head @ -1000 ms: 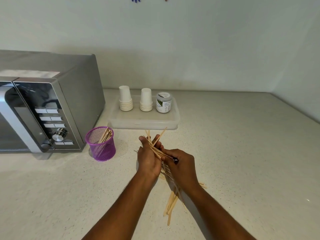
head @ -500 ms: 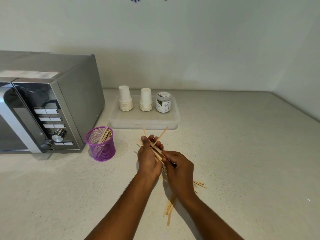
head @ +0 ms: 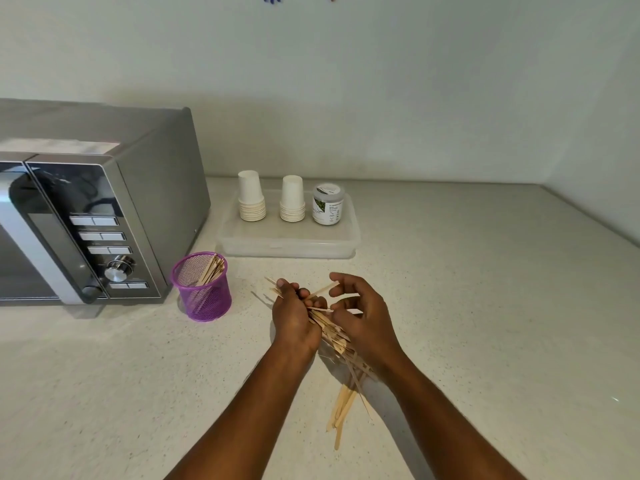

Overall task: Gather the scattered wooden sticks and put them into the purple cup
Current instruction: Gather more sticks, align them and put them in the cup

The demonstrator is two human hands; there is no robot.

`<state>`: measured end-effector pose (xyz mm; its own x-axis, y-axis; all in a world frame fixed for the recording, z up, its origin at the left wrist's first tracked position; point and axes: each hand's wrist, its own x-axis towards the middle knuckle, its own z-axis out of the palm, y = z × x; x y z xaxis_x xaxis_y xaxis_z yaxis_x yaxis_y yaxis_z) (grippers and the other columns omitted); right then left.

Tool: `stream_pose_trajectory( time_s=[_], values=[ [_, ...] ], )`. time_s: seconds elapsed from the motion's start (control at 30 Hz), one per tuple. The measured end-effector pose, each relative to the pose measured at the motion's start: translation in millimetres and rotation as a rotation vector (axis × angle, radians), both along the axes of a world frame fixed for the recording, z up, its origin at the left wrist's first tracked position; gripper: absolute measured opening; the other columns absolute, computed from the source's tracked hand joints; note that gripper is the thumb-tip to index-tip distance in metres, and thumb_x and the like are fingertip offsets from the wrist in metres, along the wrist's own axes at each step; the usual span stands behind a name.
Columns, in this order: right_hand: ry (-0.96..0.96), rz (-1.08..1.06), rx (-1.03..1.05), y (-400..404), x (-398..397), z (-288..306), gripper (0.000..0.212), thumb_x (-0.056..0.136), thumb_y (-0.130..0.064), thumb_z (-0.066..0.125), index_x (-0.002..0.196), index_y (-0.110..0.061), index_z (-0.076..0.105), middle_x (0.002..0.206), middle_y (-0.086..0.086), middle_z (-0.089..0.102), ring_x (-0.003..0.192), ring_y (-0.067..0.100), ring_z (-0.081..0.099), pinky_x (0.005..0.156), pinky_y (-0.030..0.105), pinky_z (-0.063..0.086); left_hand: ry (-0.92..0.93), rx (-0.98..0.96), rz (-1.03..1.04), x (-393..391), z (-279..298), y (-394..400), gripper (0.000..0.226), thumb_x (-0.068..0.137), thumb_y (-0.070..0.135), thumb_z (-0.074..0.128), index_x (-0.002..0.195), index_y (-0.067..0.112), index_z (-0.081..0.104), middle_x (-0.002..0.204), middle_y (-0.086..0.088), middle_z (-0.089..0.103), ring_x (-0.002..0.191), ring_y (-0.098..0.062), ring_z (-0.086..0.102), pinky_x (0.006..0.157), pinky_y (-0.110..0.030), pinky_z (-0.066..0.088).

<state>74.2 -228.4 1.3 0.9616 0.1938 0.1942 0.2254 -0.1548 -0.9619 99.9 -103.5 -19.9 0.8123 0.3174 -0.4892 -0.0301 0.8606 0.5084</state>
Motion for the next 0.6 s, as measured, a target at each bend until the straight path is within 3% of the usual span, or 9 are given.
stream_pose_trajectory(
  time_s=[0.13, 0.2, 0.3, 0.43, 0.5, 0.6],
  values=[
    [-0.087, 0.037, 0.034, 1.0, -2.6, 7.1, 0.038, 0.084, -0.025, 0.062, 0.119, -0.038, 0.068, 0.114, -0.013, 0.068, 0.099, 0.009, 0.067, 0.079, 0.022, 0.06, 0.024, 0.142, 0.0, -2.6, 1.9, 1.8, 0.036, 0.106, 0.043, 0.044, 0.088, 0.013, 0.054, 0.056, 0.001, 0.048, 0.042, -0.01, 0.046, 0.048, -0.024, 0.048],
    [-0.174, -0.043, -0.039, 3.7, -4.9, 6.9, 0.021, 0.089, -0.034, 0.07, 0.108, -0.04, 0.072, 0.108, -0.019, 0.07, 0.098, 0.004, 0.068, 0.074, 0.017, 0.058, 0.049, 0.207, 0.0, -5.9, -0.4, 1.3, 0.037, 0.106, 0.044, 0.044, 0.088, 0.014, 0.056, 0.054, 0.003, 0.05, 0.043, -0.009, 0.051, 0.056, -0.027, 0.05],
    [-0.343, -0.123, -0.119, 6.5, -6.7, -3.1, 0.009, 0.091, -0.028, 0.075, 0.096, -0.035, 0.077, 0.093, -0.023, 0.072, 0.091, 0.002, 0.07, 0.071, 0.012, 0.055, 0.018, 0.132, -0.007, -9.2, -0.1, -0.3, 0.035, 0.105, 0.043, 0.046, 0.088, 0.014, 0.056, 0.053, 0.003, 0.05, 0.05, -0.012, 0.053, 0.064, -0.031, 0.051],
    [-0.482, -0.191, -0.29, 7.0, -12.9, -25.3, 0.014, 0.089, -0.018, 0.079, 0.102, -0.023, 0.082, 0.092, -0.009, 0.076, 0.084, 0.004, 0.069, 0.074, 0.027, 0.059, -0.06, -0.039, 0.033, -6.0, 4.3, 0.5, 0.032, 0.104, 0.042, 0.051, 0.09, 0.013, 0.052, 0.058, 0.001, 0.049, 0.053, -0.015, 0.056, 0.059, -0.029, 0.056],
    [-0.551, -0.231, -0.363, 8.8, -19.3, -32.0, 0.013, 0.089, -0.022, 0.078, 0.101, -0.026, 0.081, 0.096, -0.013, 0.078, 0.089, 0.004, 0.069, 0.077, 0.029, 0.058, -0.072, -0.02, 0.028, -6.4, 6.1, 0.5, 0.033, 0.102, 0.046, 0.052, 0.093, 0.014, 0.05, 0.057, 0.002, 0.046, 0.048, -0.013, 0.053, 0.049, -0.023, 0.049],
    [-0.43, -0.324, -0.163, 12.8, -29.6, -26.5, 0.013, 0.096, -0.038, 0.066, 0.105, -0.037, 0.075, 0.104, -0.029, 0.072, 0.104, 0.005, 0.066, 0.083, 0.024, 0.053, -0.096, 0.055, 0.049, -8.0, 9.1, -0.2, 0.036, 0.102, 0.049, 0.049, 0.093, 0.014, 0.051, 0.054, 0.004, 0.039, 0.043, -0.009, 0.039, 0.042, -0.021, 0.037]
  ],
)
